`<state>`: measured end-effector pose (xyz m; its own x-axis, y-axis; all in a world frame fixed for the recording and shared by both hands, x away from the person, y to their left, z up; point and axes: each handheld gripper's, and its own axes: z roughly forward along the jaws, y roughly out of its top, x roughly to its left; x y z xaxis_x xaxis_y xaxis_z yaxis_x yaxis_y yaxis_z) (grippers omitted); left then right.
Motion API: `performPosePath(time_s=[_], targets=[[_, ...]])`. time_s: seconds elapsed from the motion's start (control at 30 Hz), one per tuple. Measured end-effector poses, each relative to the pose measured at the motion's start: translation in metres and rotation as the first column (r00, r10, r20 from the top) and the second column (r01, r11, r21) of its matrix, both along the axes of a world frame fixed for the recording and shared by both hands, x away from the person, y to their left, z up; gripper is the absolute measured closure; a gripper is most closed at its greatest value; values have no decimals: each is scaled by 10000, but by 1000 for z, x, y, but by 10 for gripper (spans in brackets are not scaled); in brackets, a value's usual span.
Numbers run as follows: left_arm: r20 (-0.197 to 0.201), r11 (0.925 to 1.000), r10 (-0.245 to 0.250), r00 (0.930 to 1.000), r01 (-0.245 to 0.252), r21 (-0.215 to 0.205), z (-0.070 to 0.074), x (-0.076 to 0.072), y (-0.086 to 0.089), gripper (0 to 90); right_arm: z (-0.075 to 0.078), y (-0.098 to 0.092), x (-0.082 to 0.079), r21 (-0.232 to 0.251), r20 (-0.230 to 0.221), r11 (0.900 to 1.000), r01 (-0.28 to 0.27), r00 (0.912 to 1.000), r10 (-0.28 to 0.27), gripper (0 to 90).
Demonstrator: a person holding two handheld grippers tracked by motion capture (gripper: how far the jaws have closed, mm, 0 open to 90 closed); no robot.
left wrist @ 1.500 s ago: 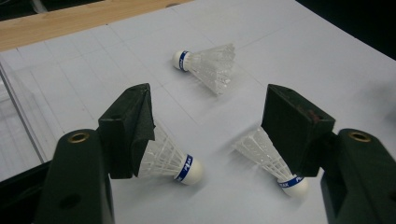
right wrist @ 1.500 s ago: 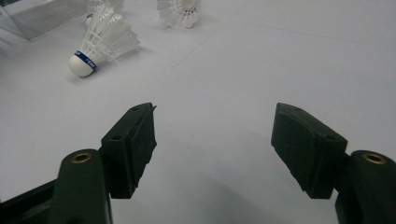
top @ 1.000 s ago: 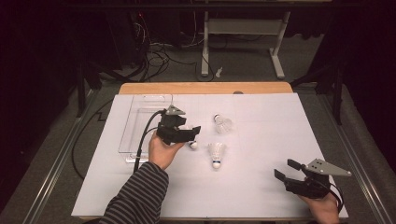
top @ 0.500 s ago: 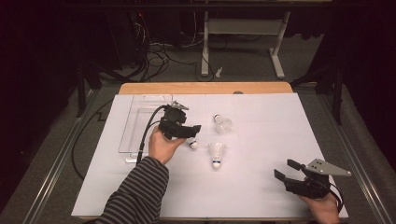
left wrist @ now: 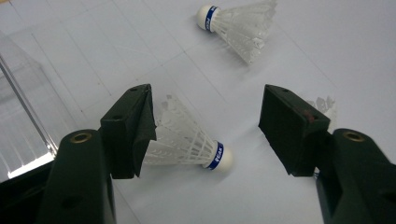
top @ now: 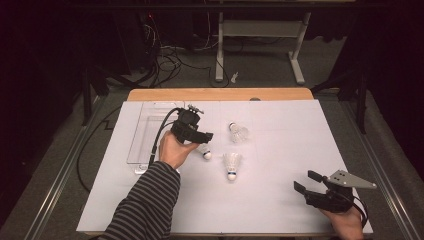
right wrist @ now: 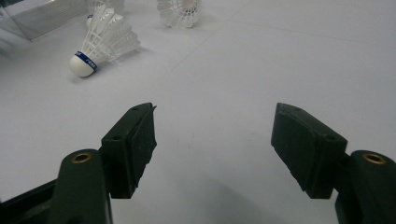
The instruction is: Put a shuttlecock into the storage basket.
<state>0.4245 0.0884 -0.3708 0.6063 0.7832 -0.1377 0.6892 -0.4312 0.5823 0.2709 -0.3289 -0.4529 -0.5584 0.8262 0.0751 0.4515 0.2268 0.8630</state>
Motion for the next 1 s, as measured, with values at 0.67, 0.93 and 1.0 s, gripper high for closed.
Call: performPosePath(time_s=[0.67, 0.93, 1.0], targets=[[-928, 9978, 239, 9954, -180, 636, -13, 20, 2, 376, 0, 0, 0, 3, -6, 10000, -4, 10000, 4, 314], [-1129, 9967, 403, 9928, -319, 750, -19, 25, 3, 404, 0, 0, 0, 53, 5, 10000, 4, 10000, -4, 313], [-1144, 9966, 418, 9926, -333, 753, -19, 26, 3, 409, 0, 0, 0, 48, -5, 10000, 11, 10000, -11, 313]])
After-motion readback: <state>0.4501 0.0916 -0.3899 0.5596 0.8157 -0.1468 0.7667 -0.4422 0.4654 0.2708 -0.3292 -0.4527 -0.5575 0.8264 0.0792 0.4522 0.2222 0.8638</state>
